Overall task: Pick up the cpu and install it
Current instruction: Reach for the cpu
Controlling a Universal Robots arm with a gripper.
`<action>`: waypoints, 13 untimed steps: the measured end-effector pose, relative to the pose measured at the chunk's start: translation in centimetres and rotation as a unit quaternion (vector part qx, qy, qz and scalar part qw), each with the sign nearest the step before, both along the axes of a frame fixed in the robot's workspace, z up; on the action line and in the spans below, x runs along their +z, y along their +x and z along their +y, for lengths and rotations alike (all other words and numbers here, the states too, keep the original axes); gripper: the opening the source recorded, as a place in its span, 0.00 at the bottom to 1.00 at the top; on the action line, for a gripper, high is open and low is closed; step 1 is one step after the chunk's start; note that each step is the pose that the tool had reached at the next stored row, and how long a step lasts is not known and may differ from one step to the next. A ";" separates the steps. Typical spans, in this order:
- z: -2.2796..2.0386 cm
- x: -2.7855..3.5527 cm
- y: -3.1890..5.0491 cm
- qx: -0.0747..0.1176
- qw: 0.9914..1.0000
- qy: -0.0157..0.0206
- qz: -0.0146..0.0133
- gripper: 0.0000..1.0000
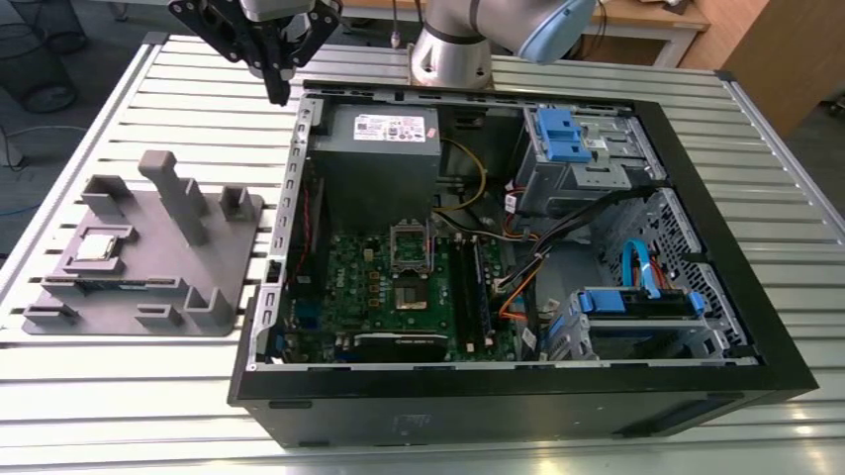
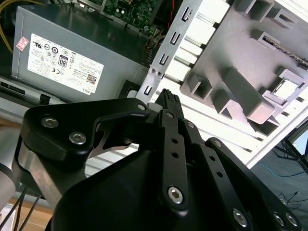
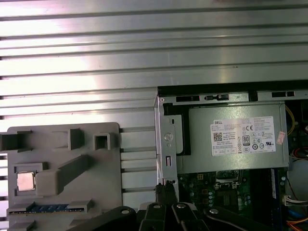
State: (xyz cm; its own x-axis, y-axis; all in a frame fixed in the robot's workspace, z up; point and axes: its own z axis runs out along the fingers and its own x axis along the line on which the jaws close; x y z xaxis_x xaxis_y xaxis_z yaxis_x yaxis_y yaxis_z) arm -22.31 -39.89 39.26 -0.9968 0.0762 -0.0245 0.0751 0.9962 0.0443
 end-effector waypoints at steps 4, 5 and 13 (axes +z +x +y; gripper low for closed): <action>0.00 0.00 0.00 0.000 1.000 0.000 0.000 0.11; 0.00 0.00 -0.43 0.000 1.000 0.000 0.000 0.11; 0.00 0.00 -0.76 0.000 1.000 0.000 0.000 0.11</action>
